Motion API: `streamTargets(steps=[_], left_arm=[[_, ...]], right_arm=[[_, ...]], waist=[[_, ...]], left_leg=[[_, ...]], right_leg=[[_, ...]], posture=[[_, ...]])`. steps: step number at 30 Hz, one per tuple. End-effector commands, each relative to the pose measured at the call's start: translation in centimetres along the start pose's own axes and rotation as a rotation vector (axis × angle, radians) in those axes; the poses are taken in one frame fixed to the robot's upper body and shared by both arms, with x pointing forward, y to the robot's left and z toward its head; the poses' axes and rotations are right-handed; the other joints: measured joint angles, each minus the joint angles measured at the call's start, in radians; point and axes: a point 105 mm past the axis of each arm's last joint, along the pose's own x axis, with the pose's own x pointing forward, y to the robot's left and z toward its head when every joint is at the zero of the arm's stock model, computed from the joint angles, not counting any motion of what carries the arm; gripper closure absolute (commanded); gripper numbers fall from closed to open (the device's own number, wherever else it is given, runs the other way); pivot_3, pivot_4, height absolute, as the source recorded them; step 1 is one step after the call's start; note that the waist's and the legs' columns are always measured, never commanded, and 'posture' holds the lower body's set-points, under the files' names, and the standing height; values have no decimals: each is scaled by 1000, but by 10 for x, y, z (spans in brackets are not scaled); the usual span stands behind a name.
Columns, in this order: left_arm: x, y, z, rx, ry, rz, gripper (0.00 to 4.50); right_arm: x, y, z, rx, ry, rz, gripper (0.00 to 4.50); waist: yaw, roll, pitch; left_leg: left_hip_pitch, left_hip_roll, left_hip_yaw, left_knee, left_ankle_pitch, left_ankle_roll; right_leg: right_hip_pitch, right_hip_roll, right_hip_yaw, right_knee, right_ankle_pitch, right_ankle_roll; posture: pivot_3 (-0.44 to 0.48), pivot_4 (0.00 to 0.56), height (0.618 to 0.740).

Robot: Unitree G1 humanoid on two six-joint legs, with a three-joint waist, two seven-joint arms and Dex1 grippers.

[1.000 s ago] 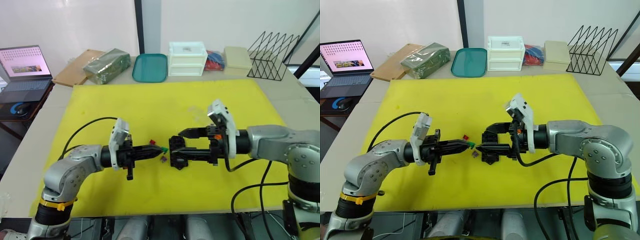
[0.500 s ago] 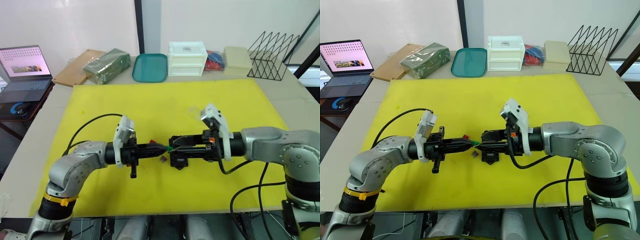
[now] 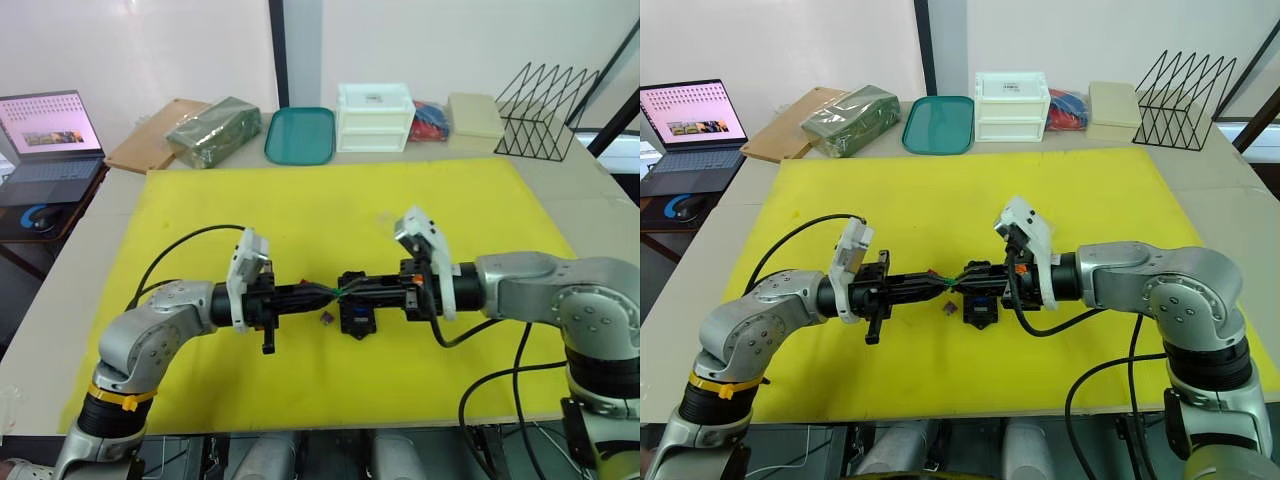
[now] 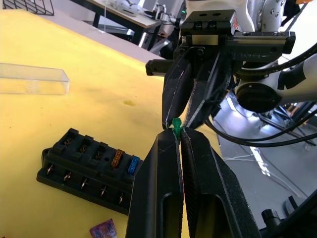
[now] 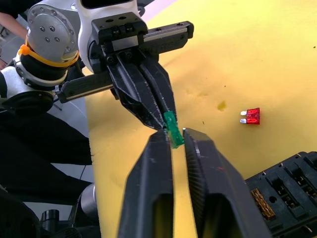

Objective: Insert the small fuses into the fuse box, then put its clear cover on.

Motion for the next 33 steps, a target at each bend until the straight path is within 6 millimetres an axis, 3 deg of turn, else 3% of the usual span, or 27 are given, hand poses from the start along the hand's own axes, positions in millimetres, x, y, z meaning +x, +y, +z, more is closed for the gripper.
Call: streamTargets(steps=[1, 5, 8, 14, 17, 18, 19, 22, 29, 33], left_arm=[[2, -2, 7, 34, -17, -11, 4500], [2, -1, 6, 35, -15, -7, 4500], [1, -1, 5, 36, -12, -3, 4500], [1, 0, 5, 31, -7, 9, 4500], [0, 16, 2, -19, 59, 98, 4500], [0, 20, 2, -14, 83, 122, 4007], [0, 22, 3, -10, 99, 134, 3831], [-2, 26, 3, 83, 146, 157, 2747], [3, 36, -21, 360, 264, 106, 176], [8, 38, -28, 423, 297, 51, 39]], right_arm=[[-1, 4, 10, -45, -27, 12, 3960], [0, 4, 10, -48, -26, 13, 3960], [0, 5, 11, -50, -30, 18, 4454], [0, 6, 13, -60, -28, 19, 4484], [-1, 6, 17, -105, -11, 7, 4484], [-2, 5, 17, -141, 17, -11, 4500], [-3, 3, 16, -172, 45, -28, 4500], [-6, -7, 9, -249, 132, -81, 4500], [-8, -33, -6, -380, 273, -94, 4500], [-5, -40, -6, -419, 286, -83, 4500]], waist=[[0, 0, 0], [0, 0, 0], [0, 0, 0], [0, 0, 0], [1, 0, 0], [2, 0, 0], [1, 0, 0], [-1, 0, 0], [1, 0, 0], [0, 0, 0]], left_leg=[[0, 0, 0, 0, 0, 0], [0, 0, 0, 0, 0, 0], [0, 0, 0, 0, 0, 0], [0, 0, 0, 0, 0, 0], [0, 0, 0, 0, 0, 0], [0, 0, 0, 0, 0, 0], [0, 0, 0, 0, 0, 0], [0, 0, 0, -1, 0, 0], [0, 0, 1, -1, 0, 0], [0, 0, 1, -1, 0, 0]], right_leg=[[0, 0, 0, 0, 0, 0], [0, 0, 0, 0, 0, 0], [0, 0, 0, 0, 0, 0], [0, 0, 0, 0, 0, 0], [0, 0, 0, 0, 0, 0], [0, 0, 0, 0, 0, 0], [0, 0, 0, 0, 0, 0], [0, 0, 0, -1, 0, 0], [-1, 0, 0, -1, 0, 0], [-1, 0, 0, -1, 0, 0]], posture=[[0, 150, 740], [0, 150, 740], [0, 150, 740], [0, 150, 740], [0, 150, 740], [0, 150, 740], [0, 150, 740], [0, 150, 740], [0, 150, 740], [0, 150, 740]])
